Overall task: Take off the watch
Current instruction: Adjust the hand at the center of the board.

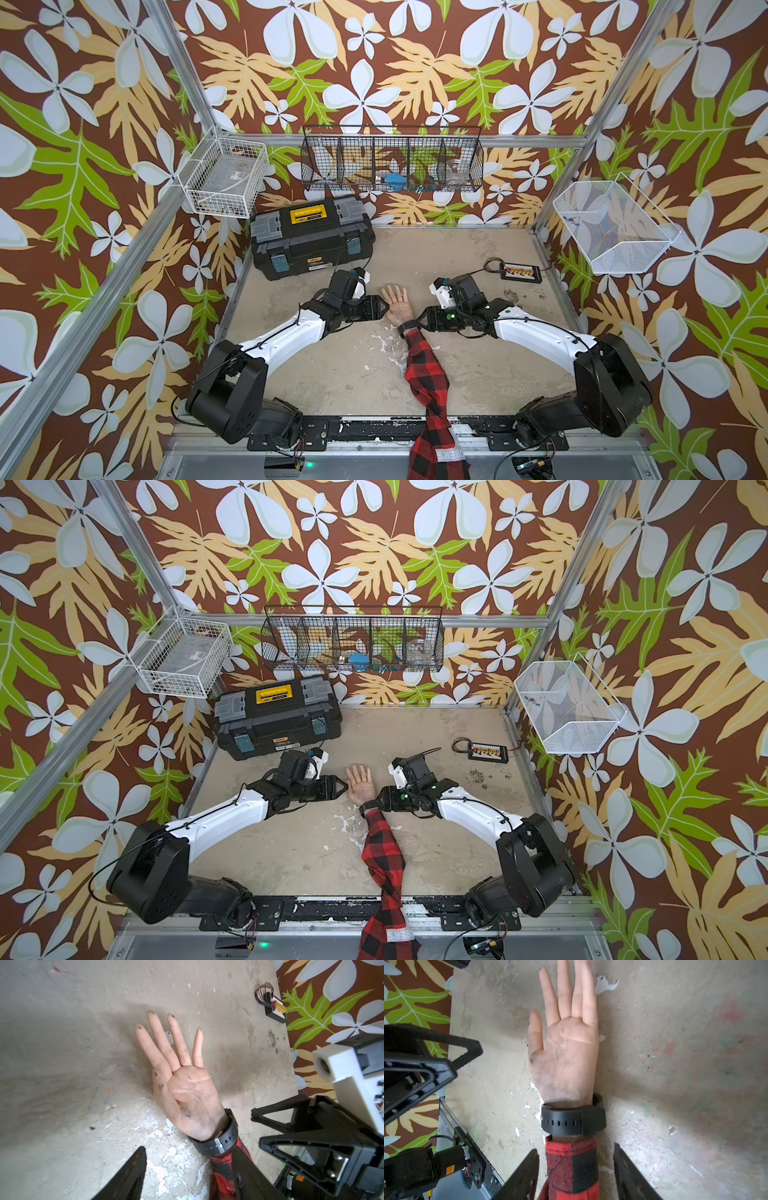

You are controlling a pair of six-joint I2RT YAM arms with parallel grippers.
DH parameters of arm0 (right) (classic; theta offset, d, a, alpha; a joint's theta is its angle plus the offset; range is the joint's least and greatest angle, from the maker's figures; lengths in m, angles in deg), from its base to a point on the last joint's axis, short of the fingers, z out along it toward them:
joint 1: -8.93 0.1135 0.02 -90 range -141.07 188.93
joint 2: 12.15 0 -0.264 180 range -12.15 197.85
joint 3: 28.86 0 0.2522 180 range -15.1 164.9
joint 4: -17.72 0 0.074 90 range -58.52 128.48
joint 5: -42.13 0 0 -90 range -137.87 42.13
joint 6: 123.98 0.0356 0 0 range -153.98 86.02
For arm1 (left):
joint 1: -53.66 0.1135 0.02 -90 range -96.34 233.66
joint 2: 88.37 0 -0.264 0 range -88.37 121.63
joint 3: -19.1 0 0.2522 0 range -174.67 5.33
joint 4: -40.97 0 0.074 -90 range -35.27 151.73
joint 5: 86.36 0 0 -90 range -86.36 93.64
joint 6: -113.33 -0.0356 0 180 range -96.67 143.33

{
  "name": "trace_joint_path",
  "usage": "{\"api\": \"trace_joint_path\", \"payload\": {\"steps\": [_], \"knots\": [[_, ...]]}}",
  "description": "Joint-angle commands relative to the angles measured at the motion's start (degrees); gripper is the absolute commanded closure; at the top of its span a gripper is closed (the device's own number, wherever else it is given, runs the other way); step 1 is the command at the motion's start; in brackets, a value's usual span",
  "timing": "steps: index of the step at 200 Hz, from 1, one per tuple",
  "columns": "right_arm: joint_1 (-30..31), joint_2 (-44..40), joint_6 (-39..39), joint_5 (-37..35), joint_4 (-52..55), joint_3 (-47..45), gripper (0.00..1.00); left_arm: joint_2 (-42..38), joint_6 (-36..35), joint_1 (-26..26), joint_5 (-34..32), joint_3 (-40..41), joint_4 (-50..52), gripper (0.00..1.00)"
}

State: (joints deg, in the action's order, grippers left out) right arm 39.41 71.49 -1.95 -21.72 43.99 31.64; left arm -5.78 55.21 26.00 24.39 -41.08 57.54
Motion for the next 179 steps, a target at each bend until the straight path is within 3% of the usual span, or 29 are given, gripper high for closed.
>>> {"api": "trace_joint_path", "payload": {"steps": [1, 35, 119, 142, 179], "knots": [[0.00, -0.86, -0.62, 3.93, -3.99, -3.14, 0.44, 1.84, 3.00, -0.20, 2.68, 0.31, -6.34, 0.34], [0.76, -2.10, 2.49, 6.77, -8.34, -8.15, 0.47, 5.94, 3.03, -0.20, 4.01, -1.01, -8.71, 0.38], [6.17, -2.60, 9.56, 7.42, -14.18, -10.88, 0.50, 13.38, 1.97, -0.38, 6.46, -5.74, -10.63, 0.42], [4.38, -3.00, 9.37, 7.51, -13.93, -10.70, 0.44, 14.14, 1.70, -0.38, 6.59, -6.44, -10.93, 0.43], [-1.27, -3.01, 7.98, 9.82, -15.01, -10.59, 0.43, 14.09, 1.21, -0.38, 6.36, -6.50, -10.72, 0.43]]}}
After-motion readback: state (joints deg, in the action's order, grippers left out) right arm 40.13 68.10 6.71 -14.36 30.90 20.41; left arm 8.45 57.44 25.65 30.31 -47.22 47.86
